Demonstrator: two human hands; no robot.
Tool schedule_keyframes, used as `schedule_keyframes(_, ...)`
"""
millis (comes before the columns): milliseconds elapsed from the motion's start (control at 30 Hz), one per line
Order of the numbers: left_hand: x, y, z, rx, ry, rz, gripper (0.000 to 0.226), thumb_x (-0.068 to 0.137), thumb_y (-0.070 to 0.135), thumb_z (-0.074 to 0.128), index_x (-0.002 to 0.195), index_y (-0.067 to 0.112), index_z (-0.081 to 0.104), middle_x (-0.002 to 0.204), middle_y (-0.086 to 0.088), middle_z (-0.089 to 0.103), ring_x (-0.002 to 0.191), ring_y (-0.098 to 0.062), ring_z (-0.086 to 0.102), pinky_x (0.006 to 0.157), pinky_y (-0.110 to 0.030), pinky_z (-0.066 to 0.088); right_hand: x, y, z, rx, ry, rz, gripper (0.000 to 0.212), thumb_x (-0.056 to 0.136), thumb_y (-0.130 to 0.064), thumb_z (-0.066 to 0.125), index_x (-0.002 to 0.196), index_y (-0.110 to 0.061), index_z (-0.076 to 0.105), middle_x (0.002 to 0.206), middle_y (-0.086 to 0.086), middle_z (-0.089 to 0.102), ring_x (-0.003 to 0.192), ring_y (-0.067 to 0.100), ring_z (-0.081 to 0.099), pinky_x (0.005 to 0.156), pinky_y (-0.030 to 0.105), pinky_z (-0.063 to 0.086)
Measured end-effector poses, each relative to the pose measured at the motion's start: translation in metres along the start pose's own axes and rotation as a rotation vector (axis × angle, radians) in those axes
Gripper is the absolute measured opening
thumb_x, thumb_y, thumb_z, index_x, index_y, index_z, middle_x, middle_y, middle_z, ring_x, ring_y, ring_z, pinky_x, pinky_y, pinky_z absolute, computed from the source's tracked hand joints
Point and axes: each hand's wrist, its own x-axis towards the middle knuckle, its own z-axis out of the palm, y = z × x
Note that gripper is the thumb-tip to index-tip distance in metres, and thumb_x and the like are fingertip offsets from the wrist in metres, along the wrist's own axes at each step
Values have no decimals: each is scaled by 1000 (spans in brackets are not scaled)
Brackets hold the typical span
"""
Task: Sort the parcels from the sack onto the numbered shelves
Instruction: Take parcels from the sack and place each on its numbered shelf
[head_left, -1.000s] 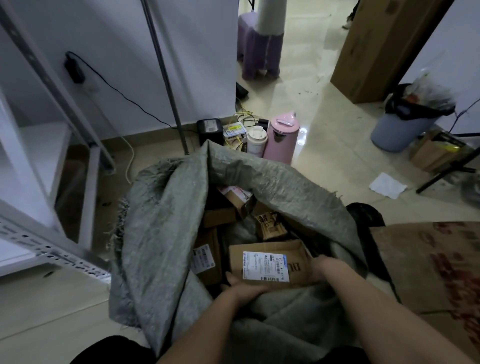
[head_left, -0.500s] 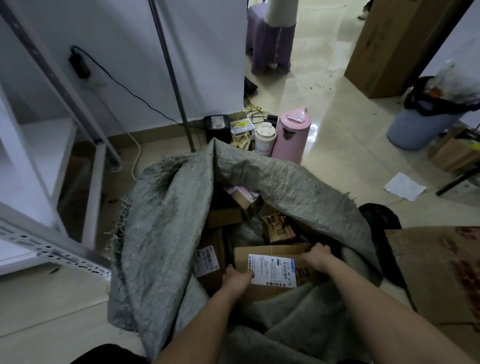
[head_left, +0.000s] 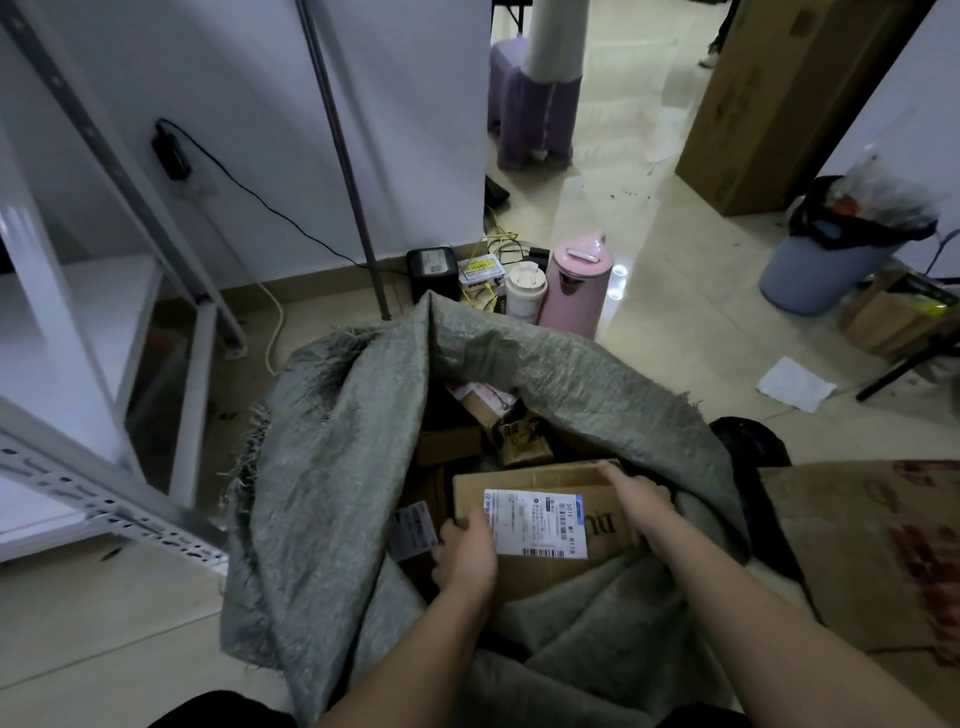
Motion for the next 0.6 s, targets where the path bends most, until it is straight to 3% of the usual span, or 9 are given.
schedule_keyframes(133,-1,18,-12,-80,18,84,57,96,49,34,144,17,39,145,-16,40,130,-36,39,110,-43,33,-7,-7,-3,286,48,-60,94,67,-79,48,130,-10,54,129,16,57,117,34,54,106,45,41)
schedule_keyframes(267,-6,30,-28,-155,11,219,52,92,47,41,137,19,45,138,-11,46,123,-31,46,107,-44,37,-26,-24,-10,489,119,-136,56,89,-57,52,119,-9,52,105,9,63,95,28,61,92,42,48)
schedule_keyframes(333,-10,37,-33,-222,-24,292,54,78,55,43,124,28,49,130,-6,51,115,-28,51,100,-51,43,-27,-29,-13,572,141,-182,41,94,-51,48,109,-13,48,92,3,59,83,20,57,83,37,47)
schedule_keyframes(400,-11,42,-37,-293,-58,316,54,68,64,43,112,33,50,122,-1,55,109,-24,55,96,-53,46,-36,-36,-17,658,168,-246,37,96,-49,48,108,-14,47,91,1,58,83,18,55,79,35,44)
schedule_keyframes(500,-10,49,-43,-343,-46,377,43,90,55,44,121,26,52,130,0,52,118,-19,49,108,-45,37,-42,-40,-21,718,170,-274,39,95,-51,48,111,-16,47,99,2,59,94,20,57,86,37,47)
schedule_keyframes(600,-7,50,-46,-284,-76,396,80,77,76,36,141,29,45,148,0,39,137,-20,36,114,-47,27,-45,-41,-22,690,131,-305,69,80,-73,51,120,-17,58,118,5,61,108,21,59,99,43,47)
